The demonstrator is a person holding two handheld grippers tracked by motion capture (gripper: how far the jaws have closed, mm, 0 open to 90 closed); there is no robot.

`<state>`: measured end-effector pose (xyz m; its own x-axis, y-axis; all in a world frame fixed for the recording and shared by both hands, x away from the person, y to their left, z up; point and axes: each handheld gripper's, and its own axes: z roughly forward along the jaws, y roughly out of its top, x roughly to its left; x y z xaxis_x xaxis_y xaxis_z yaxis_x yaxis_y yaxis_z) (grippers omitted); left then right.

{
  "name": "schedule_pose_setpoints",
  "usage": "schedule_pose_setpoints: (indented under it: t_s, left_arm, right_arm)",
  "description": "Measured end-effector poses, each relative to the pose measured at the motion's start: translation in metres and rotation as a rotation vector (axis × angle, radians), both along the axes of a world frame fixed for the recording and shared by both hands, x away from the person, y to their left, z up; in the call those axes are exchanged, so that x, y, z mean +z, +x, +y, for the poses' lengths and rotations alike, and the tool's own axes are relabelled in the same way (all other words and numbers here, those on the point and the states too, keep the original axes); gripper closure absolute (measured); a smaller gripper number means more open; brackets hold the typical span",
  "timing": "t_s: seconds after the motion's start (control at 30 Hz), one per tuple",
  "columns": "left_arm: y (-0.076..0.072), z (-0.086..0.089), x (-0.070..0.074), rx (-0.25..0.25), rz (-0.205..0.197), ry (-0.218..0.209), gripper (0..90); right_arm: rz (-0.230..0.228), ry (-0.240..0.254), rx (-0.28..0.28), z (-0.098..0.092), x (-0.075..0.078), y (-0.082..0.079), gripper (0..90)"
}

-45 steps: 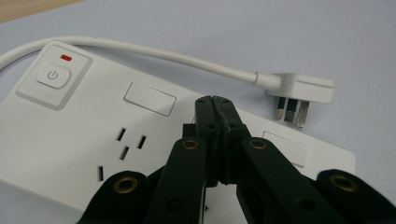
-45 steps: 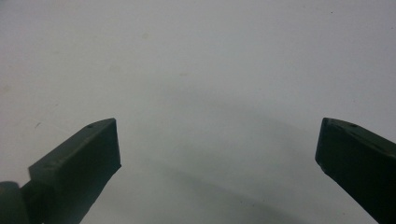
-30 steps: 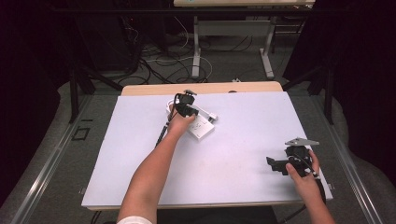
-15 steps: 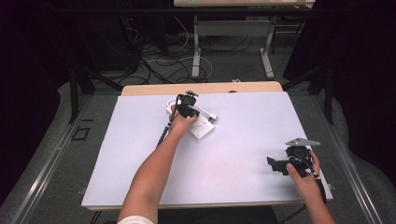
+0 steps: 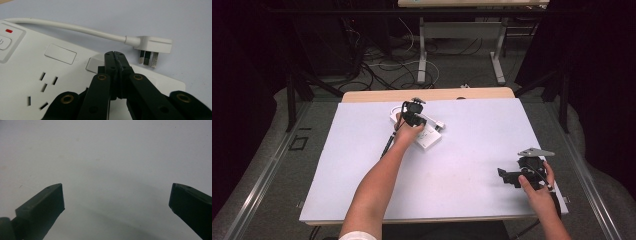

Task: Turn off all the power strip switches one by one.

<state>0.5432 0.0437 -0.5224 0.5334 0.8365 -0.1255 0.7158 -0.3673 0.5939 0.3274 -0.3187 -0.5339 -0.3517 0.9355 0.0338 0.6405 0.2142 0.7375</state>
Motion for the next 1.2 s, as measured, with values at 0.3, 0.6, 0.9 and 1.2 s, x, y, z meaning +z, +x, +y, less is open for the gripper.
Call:
schedule_pose_setpoints:
  t_s: [0.3,0.6,0.9,1.2]
  left_arm:
    - [0.001,-0.001,0.0,0.0,-0.002,0.001,90.0]
    - [-0.003,-0.004,0.001,-0.001,0.006,-0.008,90.0]
    - [-0.009,-0.007,0.006,-0.008,0.001,-0.021,90.0]
    - [-0.016,-0.012,0.007,-0.015,0.012,-0.041,90.0]
  right_arm:
    - [0.0,0.001,0.0,0.0,0.0,0.0,0.0]
    - [0.001,0.004,-0.003,-0.001,0.0,-0.001,0.0]
    - [0.002,0.004,0.002,-0.001,0.0,0.0,0.0]
    - [0.005,0.004,0.003,0.0,-0.001,0.0,0.0]
